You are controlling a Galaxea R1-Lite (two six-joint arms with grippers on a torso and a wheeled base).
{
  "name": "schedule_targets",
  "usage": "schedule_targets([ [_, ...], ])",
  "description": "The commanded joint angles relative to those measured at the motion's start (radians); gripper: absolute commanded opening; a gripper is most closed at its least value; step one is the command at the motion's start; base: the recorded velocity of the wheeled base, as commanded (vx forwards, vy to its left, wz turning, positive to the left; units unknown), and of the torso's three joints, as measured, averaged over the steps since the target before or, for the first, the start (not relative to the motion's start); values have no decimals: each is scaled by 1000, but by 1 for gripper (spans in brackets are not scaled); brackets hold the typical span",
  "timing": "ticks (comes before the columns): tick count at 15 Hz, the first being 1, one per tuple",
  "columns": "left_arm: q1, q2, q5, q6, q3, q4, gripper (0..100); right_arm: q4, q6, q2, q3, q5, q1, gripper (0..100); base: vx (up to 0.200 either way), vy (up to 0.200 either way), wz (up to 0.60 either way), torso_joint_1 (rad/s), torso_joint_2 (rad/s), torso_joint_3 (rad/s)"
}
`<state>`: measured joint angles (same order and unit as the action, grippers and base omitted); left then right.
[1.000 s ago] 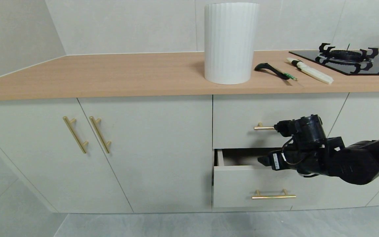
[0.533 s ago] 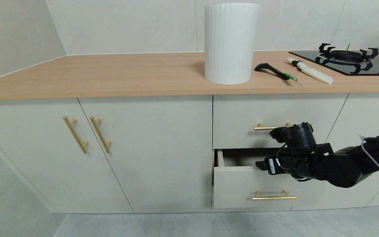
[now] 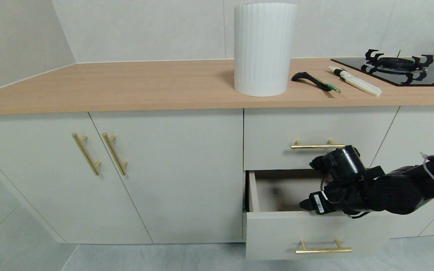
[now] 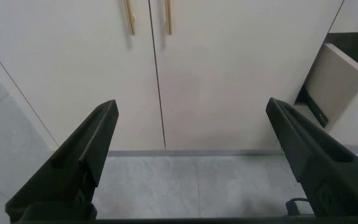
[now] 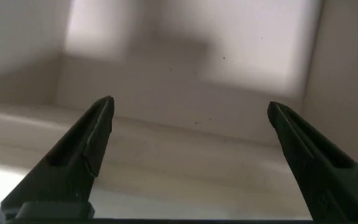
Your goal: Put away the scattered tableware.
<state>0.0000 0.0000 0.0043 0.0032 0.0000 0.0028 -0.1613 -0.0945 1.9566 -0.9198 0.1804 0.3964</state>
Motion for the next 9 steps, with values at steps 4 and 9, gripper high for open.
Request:
schedule_targets([
  [4, 0, 0, 0, 0, 0, 0, 100, 151, 30, -105, -2, -1, 48, 100, 0, 0, 0, 0, 0, 0],
  [9, 0, 0, 0, 0, 0, -1, 100, 353, 88, -140, -10, 2, 96, 100, 0, 0, 0, 0, 0, 0],
])
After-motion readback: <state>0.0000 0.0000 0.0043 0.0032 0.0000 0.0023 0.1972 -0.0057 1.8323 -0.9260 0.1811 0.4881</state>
